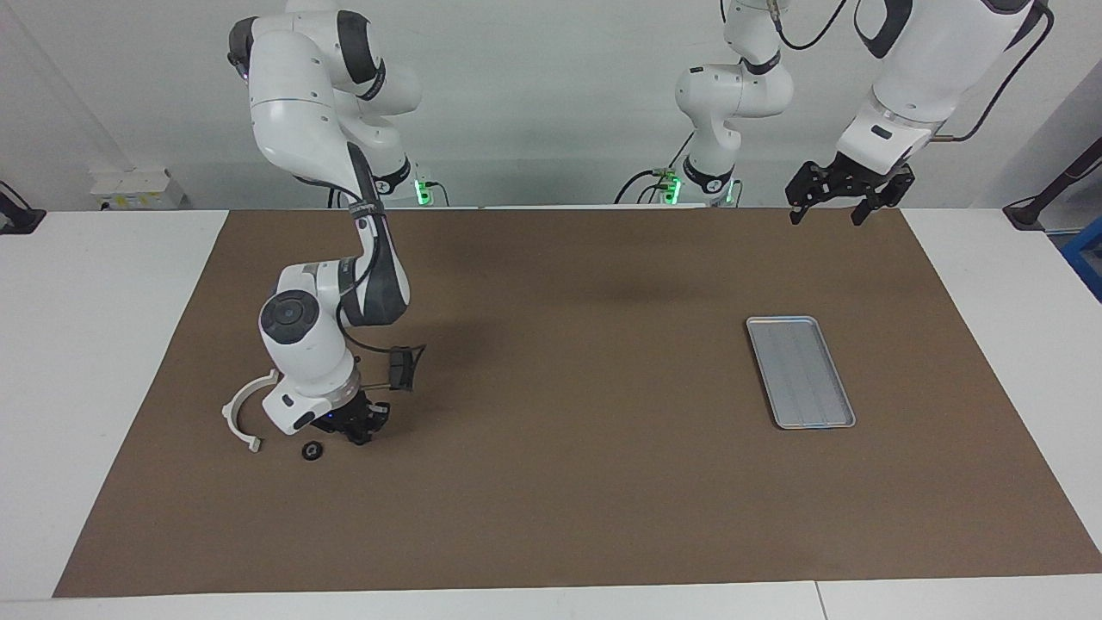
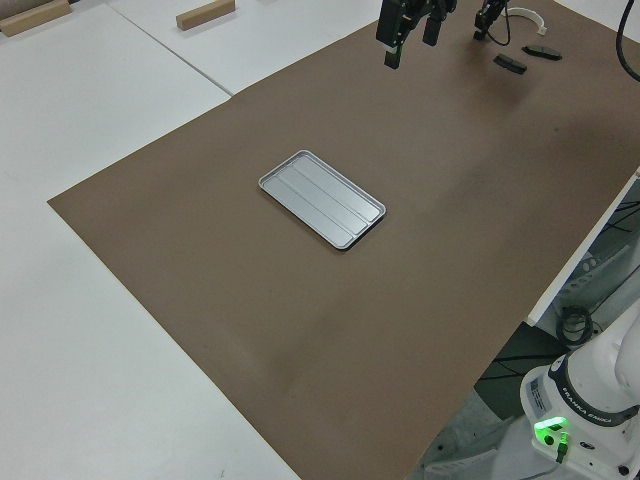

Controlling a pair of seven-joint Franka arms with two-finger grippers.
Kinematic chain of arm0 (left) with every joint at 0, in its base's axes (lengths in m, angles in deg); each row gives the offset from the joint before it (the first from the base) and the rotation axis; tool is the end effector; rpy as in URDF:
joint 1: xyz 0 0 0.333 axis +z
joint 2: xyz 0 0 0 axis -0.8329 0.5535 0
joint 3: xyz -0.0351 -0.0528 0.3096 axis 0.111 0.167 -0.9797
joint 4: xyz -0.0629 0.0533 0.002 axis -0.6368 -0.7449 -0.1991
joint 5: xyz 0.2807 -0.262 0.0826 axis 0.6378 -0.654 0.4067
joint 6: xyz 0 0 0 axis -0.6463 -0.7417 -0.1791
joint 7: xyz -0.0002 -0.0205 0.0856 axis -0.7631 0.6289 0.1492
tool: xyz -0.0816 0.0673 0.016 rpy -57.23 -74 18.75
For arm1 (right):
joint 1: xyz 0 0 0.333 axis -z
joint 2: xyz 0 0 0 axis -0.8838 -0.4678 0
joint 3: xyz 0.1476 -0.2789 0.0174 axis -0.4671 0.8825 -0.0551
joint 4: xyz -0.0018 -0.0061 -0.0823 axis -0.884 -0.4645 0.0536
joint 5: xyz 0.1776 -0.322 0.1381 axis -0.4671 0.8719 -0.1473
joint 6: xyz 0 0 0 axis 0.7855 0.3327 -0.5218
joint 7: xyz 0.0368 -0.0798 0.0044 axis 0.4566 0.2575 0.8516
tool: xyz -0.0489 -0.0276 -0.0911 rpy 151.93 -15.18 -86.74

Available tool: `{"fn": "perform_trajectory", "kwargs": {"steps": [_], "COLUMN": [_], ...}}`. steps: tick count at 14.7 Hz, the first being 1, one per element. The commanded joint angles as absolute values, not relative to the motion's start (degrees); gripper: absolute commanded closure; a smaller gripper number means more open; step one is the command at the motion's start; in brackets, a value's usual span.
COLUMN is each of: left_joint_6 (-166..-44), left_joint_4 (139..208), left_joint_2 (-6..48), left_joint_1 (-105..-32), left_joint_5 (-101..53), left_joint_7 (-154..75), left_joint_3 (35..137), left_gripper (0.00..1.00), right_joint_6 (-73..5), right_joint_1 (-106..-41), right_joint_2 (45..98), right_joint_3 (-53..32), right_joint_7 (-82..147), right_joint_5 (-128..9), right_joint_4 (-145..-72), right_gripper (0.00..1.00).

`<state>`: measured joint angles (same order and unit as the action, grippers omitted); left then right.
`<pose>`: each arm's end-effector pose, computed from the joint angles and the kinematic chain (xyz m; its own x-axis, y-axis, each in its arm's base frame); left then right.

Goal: Place bearing gear from tray to pile
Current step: 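Carry the gear beside the bearing near the white bracket and release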

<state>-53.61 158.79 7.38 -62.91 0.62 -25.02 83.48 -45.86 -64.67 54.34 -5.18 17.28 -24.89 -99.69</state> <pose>0.5209 -0.0634 0.6208 0.9928 -0.1005 -0.0657 -0.1000 -0.9949 0.0102 0.6868 0.0512 0.2878 0.9989 -0.0080 0.0462 -0.0094 -0.9996 0.0283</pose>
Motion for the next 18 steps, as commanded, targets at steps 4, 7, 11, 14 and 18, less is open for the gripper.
{"fn": "perform_trajectory", "kwargs": {"steps": [4,7,11,14,18], "left_joint_6": [-54.66,-55.1,-55.45,-55.45,-55.45], "left_joint_4": [159.98,159.98,159.98,159.98,159.98], "left_joint_2": [6.21,6.29,6.29,6.29,6.29], "left_joint_1": [-63.34,-63.34,-63.34,-63.34,-63.34], "left_joint_5": [-0.13,-0.13,-0.13,-0.13,-0.13], "left_joint_7": [-24.17,-24.26,-24.34,-24.26,-24.26], "left_joint_3": [83.04,83.04,83.04,82.95,82.95], "left_gripper": [0.0,0.0,0.0,0.0,0.0], "right_joint_6": [-46.38,-43.58,-39.43,-39.34,-38.91], "right_joint_1": [-64.22,-64.66,-64.22,-63.61,-63.34], "right_joint_2": [55.55,58.09,61.7,62.05,62.58], "right_joint_3": [-5.71,-5.62,-5.62,-5.71,-5.71], "right_joint_7": [16.37,16.37,16.63,16.81,17.16], "right_joint_5": [-25.13,-25.04,-25.04,-24.96,-25.13], "right_joint_4": [-100.68,-100.24,-100.06,-100.15,-100.59], "right_gripper": [0.0,0.0,0.0,0.0,0.0]}}
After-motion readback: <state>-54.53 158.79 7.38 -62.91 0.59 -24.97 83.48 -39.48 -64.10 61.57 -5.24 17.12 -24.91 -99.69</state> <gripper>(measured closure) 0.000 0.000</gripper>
